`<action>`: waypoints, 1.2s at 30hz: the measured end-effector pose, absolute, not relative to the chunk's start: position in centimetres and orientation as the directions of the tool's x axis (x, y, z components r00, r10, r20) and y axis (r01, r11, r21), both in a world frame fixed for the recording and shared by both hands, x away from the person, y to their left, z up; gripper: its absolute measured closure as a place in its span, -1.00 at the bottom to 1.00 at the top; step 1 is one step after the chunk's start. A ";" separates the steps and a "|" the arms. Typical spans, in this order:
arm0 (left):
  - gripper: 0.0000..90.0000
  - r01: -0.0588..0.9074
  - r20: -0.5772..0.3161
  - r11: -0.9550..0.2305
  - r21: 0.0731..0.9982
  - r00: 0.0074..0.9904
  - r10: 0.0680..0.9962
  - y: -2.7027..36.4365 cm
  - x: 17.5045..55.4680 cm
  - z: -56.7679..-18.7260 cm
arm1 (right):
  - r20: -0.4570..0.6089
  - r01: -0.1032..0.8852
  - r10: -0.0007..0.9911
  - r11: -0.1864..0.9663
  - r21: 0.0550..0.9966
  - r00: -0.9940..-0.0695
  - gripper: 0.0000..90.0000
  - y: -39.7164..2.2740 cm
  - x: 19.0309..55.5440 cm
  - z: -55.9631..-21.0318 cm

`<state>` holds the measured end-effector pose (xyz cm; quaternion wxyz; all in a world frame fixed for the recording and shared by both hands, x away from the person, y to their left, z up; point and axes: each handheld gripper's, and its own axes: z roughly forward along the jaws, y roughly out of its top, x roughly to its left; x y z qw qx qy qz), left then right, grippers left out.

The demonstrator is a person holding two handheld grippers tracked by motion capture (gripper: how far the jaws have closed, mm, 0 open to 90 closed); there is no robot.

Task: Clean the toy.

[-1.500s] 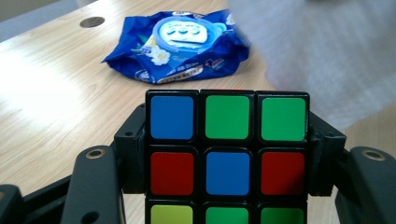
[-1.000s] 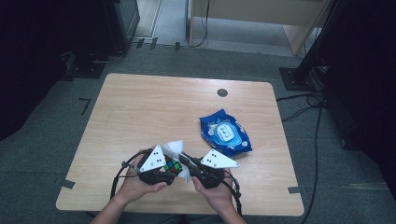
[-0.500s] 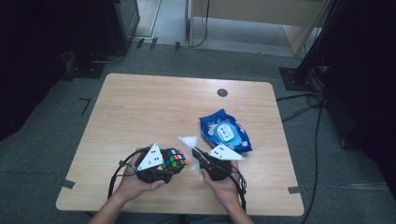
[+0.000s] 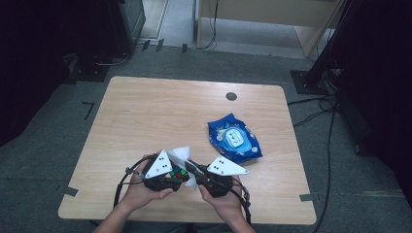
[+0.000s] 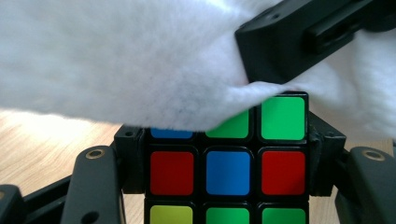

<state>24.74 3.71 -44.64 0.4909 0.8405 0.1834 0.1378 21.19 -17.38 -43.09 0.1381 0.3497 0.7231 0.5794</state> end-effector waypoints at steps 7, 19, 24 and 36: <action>-0.24 0.180 0.051 -0.458 0.870 0.893 0.447 3.8 24.8 -44.7 | 0.219 0.373 0.678 0.088 0.924 -0.701 0.95 -17.6 21.8 -43.9; -0.24 0.180 0.042 -0.442 0.879 0.893 0.448 4.2 25.0 -44.4 | 0.190 0.512 0.795 0.169 0.842 -0.576 0.95 -19.8 24.8 -46.9; -0.24 0.192 0.035 -0.439 0.878 0.887 0.460 4.4 25.2 -44.5 | 0.191 0.526 0.830 0.139 0.839 -0.524 0.94 -21.3 25.3 -46.9; -0.24 0.194 0.037 -0.430 0.882 0.880 0.473 4.8 25.4 -44.5 | 0.175 0.465 0.843 0.098 0.880 -0.508 0.38 -21.0 24.5 -45.3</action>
